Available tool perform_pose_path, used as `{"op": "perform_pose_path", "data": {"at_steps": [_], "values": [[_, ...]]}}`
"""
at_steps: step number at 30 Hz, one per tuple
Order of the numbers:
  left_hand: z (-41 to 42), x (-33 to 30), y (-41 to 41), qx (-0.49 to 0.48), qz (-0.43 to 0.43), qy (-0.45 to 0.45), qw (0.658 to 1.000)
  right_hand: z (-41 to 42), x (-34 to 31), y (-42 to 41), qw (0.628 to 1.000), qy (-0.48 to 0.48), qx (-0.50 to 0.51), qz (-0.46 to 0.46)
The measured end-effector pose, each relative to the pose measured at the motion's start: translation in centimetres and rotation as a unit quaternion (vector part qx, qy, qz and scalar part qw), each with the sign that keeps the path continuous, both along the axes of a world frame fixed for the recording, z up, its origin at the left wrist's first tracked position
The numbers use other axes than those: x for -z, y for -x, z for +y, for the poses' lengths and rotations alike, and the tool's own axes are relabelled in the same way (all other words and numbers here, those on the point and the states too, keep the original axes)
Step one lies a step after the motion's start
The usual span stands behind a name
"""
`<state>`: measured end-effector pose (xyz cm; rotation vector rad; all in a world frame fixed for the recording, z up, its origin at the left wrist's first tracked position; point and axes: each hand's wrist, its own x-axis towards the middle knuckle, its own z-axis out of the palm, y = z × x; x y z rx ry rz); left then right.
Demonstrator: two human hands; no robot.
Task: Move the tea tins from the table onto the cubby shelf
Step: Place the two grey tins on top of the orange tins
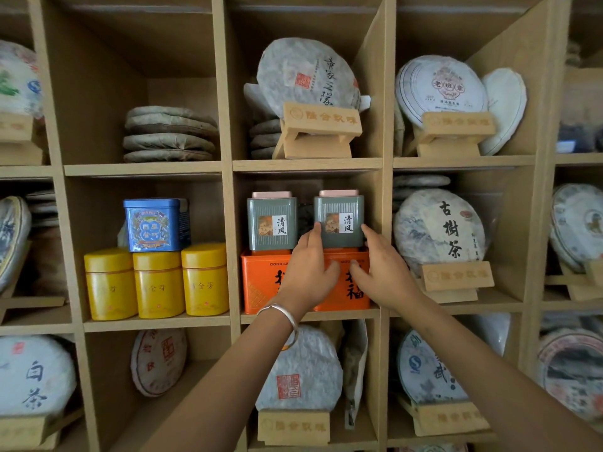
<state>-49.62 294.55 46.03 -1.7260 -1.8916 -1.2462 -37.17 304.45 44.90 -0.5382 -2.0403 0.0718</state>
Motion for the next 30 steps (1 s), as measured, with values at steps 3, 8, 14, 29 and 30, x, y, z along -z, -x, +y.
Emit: {"op": "perform_pose_path", "data": {"at_steps": [3, 8, 14, 29, 30], "values": [[0.03, 0.07, 0.06, -0.001, 0.002, -0.005, 1.0, 0.02, 0.02, 0.04, 1.0, 0.003, -0.001, 0.0], [0.03, 0.12, 0.02, -0.001, 0.0, -0.013, 1.0, 0.15, 0.11, -0.01, 1.0, 0.002, 0.0, 0.0], [-0.02, 0.3, -0.14, -0.001, 0.007, -0.029, 1.0, 0.23, 0.23, -0.03, 1.0, 0.001, -0.003, 0.006], [-0.13, 0.31, -0.18, -0.004, -0.024, -0.04, 0.999, 0.11, 0.31, -0.23, 1.0, 0.007, -0.007, 0.002], [-0.16, 0.22, -0.14, -0.006, -0.024, -0.035, 0.999, 0.09, 0.24, -0.2, 1.0, 0.009, -0.005, 0.001]]}}
